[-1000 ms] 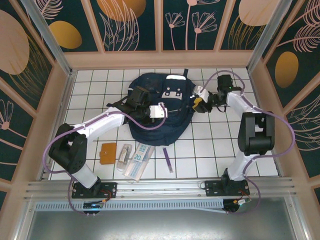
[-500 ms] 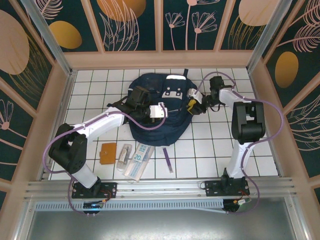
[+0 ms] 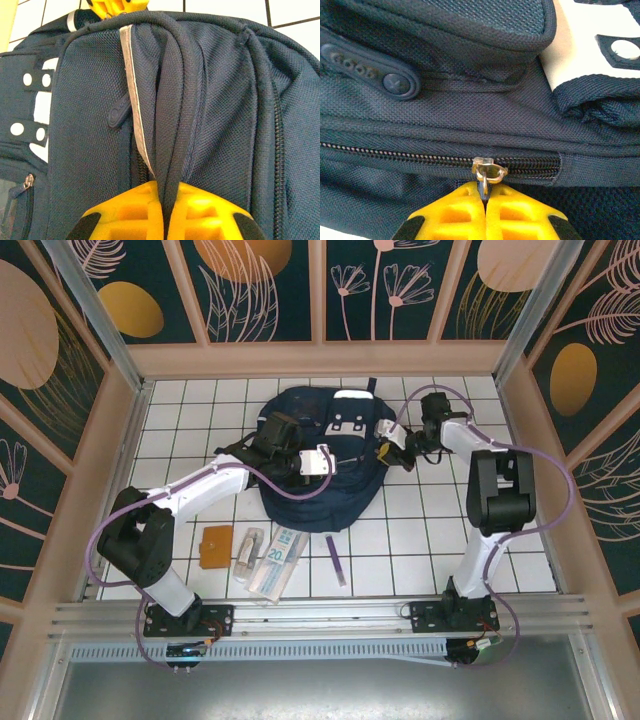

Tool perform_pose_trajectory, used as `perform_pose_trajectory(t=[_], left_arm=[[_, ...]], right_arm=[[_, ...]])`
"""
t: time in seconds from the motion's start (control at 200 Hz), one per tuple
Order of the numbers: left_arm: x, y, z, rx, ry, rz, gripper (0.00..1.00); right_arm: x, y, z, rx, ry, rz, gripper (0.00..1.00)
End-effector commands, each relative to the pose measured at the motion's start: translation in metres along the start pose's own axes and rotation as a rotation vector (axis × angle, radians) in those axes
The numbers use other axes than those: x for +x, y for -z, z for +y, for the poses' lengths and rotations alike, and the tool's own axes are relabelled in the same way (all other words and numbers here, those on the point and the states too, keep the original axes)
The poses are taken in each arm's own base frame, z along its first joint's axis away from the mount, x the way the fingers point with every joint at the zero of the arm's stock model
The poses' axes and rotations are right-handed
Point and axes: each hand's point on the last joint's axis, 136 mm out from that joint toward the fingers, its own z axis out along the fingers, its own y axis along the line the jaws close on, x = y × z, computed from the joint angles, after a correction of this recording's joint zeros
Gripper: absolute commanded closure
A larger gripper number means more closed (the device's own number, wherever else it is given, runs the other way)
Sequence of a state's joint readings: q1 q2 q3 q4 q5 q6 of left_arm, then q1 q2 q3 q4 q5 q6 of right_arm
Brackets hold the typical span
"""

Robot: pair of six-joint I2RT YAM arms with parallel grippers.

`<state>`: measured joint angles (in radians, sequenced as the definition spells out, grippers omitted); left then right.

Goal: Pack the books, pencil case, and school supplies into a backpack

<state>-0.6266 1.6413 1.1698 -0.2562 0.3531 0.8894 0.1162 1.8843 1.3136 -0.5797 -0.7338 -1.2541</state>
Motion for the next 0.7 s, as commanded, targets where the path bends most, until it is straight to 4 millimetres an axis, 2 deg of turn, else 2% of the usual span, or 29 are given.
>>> perform_pose_trajectory(t=[0.0, 0.075, 0.265, 0.465, 0.696], left_arm=[[-0.028, 0.012, 0.032, -0.115, -0.032, -0.077, 1.0], [-0.028, 0.012, 0.034, -0.121, -0.023, -0.075, 1.0], [-0.03, 0.009, 0.043, -0.138, 0.018, -0.074, 1.0], [-0.031, 0.006, 0.048, -0.149, 0.034, -0.08, 1.0], [-0.031, 0.001, 0.047, -0.14, 0.034, -0.089, 1.0]], right_arm=[[-0.009, 0.014, 0.006, 0.035, -0.041, 0.05, 1.0], [-0.013, 0.015, 0.01, 0.034, -0.078, 0.075, 1.0], [-0.022, 0.006, 0.044, -0.085, -0.205, 0.116, 1.0], [-0.056, 0.012, 0.085, -0.273, -0.288, 0.041, 1.0], [-0.088, 0.025, 0.122, -0.364, -0.295, -0.098, 1.0]])
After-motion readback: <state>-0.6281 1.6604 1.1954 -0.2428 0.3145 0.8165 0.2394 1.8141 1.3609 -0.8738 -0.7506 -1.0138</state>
